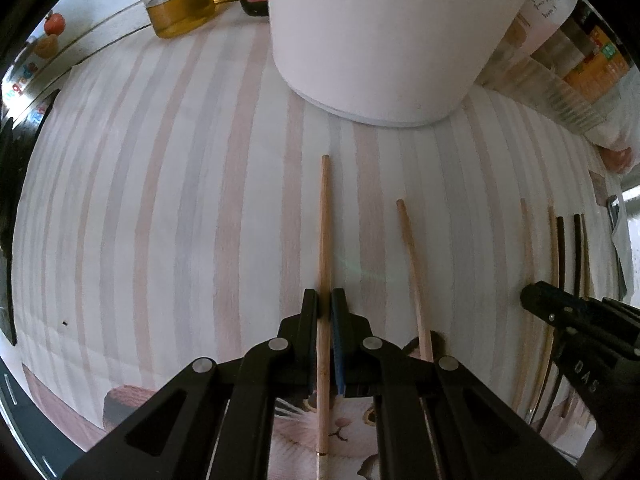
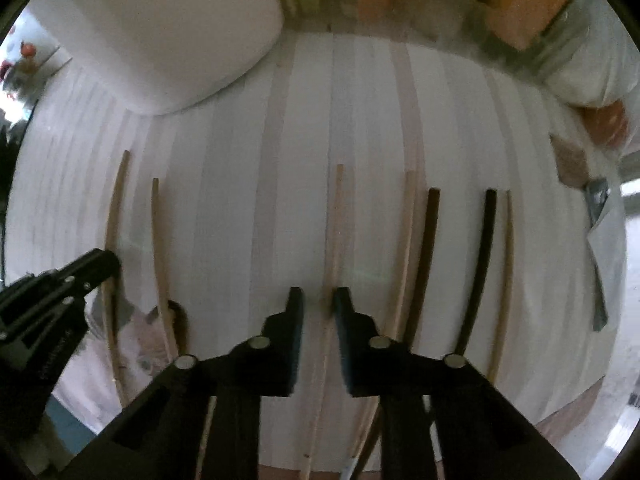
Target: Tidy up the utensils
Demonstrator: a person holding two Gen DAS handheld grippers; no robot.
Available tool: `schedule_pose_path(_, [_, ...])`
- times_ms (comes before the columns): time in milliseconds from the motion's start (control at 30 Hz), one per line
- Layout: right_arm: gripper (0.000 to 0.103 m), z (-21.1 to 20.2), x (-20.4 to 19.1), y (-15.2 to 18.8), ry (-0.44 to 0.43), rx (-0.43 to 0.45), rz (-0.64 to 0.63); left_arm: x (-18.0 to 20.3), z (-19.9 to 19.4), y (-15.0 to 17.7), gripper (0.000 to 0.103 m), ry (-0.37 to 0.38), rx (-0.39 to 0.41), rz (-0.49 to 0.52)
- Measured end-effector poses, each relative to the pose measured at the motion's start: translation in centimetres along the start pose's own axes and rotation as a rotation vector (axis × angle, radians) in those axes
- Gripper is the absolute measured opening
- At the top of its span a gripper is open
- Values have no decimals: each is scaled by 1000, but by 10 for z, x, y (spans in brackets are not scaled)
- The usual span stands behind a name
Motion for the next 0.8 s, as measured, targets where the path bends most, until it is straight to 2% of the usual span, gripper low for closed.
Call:
schedule_pose_path(100, [7, -2, 9, 2, -52, 10, 47, 2, -9, 1, 4, 23, 15, 9])
schedule_pose_path(367, [7, -45, 48, 17, -184, 148, 141, 4, -44, 4, 4, 84, 68, 10])
schedule_pose_path(633, [7, -99, 46, 19, -243, 309, 117, 1, -109, -10, 4, 102, 201, 19])
schedule_pose_path(800, [7, -128, 39, -4, -276, 428, 119, 1, -154, -24, 4, 108, 308, 29])
Point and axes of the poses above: each gripper's, at about its wrist camera, not at the fingertips, and z roughly the way its jaws point, x to its right, y to its underside, the point moved 6 cm from there along z, roughly the way its jaws point, and after that the axes turned 6 degrees about z, right-handed, at the moved point
